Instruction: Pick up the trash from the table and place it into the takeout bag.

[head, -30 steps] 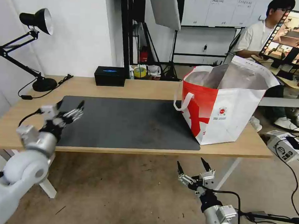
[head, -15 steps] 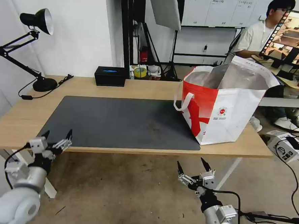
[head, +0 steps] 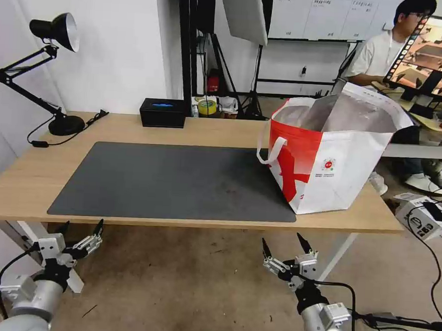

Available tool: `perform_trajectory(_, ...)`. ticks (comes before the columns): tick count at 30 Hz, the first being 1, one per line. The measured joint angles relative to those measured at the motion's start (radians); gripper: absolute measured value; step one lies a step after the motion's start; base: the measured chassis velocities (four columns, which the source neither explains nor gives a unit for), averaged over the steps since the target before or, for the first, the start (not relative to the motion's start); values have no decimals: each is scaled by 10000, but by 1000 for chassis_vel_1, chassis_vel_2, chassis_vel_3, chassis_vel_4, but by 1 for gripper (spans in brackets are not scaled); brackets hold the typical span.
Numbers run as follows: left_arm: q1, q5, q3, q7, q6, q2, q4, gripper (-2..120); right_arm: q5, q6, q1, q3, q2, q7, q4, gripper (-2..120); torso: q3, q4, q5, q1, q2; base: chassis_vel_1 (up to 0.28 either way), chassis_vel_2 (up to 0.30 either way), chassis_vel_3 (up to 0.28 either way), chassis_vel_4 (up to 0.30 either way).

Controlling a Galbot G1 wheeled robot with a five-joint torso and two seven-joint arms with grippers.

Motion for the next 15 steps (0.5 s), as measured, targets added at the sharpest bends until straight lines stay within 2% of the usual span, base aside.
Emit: perform_trajectory(15, 287, -151, -241, 292, 245, 146, -98, 100, 0, 0, 0, 0, 0, 0, 0, 100, 0, 1, 0, 1, 0, 0, 0, 0, 0)
